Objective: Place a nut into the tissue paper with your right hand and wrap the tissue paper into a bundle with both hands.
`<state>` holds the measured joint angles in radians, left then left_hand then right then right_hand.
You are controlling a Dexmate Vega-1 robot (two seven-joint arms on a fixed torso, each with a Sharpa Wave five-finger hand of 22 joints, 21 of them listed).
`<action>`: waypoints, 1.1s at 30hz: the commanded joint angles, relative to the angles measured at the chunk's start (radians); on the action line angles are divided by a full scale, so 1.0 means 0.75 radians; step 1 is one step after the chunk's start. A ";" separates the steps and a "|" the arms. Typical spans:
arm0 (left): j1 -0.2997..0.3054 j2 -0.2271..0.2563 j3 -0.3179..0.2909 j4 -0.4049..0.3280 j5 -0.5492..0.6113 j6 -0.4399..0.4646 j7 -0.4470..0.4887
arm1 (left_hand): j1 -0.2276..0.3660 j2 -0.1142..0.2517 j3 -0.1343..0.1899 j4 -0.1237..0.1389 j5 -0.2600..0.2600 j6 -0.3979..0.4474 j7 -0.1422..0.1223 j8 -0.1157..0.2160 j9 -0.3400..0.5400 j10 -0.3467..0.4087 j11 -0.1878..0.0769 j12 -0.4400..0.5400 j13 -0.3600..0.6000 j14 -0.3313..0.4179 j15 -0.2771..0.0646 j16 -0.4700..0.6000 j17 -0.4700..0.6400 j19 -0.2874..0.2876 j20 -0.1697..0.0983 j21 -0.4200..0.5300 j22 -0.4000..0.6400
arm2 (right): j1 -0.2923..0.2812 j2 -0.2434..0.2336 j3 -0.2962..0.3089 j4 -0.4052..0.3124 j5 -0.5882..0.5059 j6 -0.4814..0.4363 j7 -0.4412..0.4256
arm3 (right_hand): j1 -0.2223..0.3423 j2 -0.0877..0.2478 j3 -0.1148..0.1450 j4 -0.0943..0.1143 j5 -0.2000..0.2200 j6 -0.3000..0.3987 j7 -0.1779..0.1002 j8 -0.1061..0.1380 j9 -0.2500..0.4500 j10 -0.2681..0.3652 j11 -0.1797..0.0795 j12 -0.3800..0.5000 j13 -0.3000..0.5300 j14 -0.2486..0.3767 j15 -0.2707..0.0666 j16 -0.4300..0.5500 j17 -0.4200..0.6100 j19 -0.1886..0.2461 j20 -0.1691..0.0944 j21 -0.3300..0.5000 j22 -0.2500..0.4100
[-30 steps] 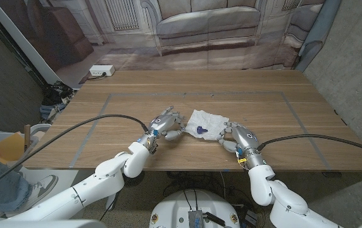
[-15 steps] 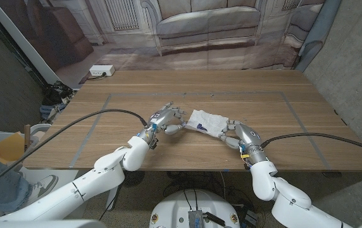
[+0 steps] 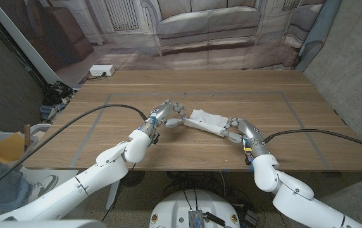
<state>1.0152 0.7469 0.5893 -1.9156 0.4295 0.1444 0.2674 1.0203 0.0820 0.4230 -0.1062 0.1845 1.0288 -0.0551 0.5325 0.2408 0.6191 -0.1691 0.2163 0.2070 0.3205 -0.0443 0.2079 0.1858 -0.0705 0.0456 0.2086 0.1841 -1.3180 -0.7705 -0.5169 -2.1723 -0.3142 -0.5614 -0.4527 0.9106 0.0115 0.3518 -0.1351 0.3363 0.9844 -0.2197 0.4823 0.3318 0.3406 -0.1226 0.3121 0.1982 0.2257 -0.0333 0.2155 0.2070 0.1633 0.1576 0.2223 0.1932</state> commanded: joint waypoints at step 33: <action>-0.269 -0.082 0.164 0.023 0.021 0.246 -0.146 | 0.004 0.006 0.046 -0.020 -0.010 0.017 0.082 0.074 0.086 -0.035 0.046 -0.015 0.010 -0.014 -0.050 -0.016 0.001 -0.051 0.028 -0.010 0.004 | 0.217 -0.058 -0.037 -0.004 0.240 -0.174 0.116 | 0.011 0.018 0.013 -0.007 -0.035 -0.005 0.000 0.019 0.019 0.016 0.038 -0.007 0.003 0.004 0.037 0.000 0.010 -0.017 0.021 -0.009 0.007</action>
<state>0.8547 0.6958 0.6789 -1.9079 0.4071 0.2925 0.1746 1.0152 0.0870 0.4478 -0.1227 0.1773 1.0084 -0.0347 0.5771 0.2410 0.5957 -0.1392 0.2095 0.2119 0.3161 -0.0405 0.1994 0.1859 -0.0992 0.0664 0.2028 0.1839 -1.1961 -0.8005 -0.5401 -2.1743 -0.1879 -0.6513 -0.4062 0.9156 0.0164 0.3549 -0.1382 0.3134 0.9837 -0.2196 0.4921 0.3414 0.3502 -0.0983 0.3121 0.1983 0.2253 -0.0088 0.2155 0.2118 0.1546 0.1661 0.2169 0.1931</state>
